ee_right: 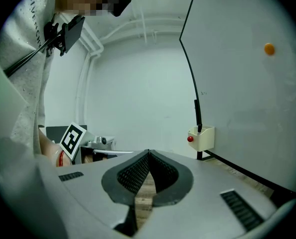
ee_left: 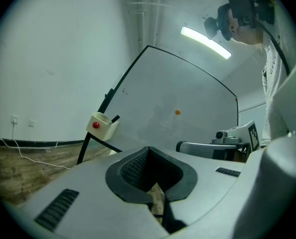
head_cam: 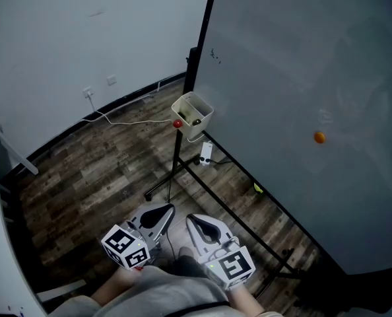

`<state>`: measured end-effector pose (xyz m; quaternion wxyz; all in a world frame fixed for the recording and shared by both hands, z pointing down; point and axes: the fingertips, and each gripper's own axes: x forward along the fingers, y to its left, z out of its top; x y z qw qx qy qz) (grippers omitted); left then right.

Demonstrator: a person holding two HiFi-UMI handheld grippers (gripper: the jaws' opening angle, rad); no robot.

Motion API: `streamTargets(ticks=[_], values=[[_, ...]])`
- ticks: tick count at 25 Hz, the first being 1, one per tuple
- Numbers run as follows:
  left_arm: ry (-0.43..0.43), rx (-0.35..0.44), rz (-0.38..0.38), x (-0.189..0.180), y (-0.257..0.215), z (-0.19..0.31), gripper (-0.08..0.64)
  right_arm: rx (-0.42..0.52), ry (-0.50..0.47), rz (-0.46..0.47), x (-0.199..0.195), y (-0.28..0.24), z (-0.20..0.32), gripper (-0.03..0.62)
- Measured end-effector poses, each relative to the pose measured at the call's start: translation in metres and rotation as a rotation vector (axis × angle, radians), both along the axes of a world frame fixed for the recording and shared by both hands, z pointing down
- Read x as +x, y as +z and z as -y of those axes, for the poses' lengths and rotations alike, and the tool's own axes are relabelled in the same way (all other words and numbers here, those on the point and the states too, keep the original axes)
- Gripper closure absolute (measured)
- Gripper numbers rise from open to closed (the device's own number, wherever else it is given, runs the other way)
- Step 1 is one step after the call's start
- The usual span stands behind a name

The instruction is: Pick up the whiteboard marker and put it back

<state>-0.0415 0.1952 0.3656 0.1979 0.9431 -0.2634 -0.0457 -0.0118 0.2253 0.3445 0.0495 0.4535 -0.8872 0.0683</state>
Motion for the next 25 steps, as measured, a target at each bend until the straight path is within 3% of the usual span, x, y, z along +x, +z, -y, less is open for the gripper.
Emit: streamTargets(ticks=[11, 25], values=[[0.035, -0.025, 0.004, -0.020, 0.011, -0.017, 0.545, -0.009, 0.033, -0.018, -0.018, 0.008, -0.022, 0.574], [0.032, -0.019, -0.005, -0.014, 0.009, -0.002, 0.545, 0.014, 0.013, -0.050, -0.018, 0.005, -0.011, 0.574]])
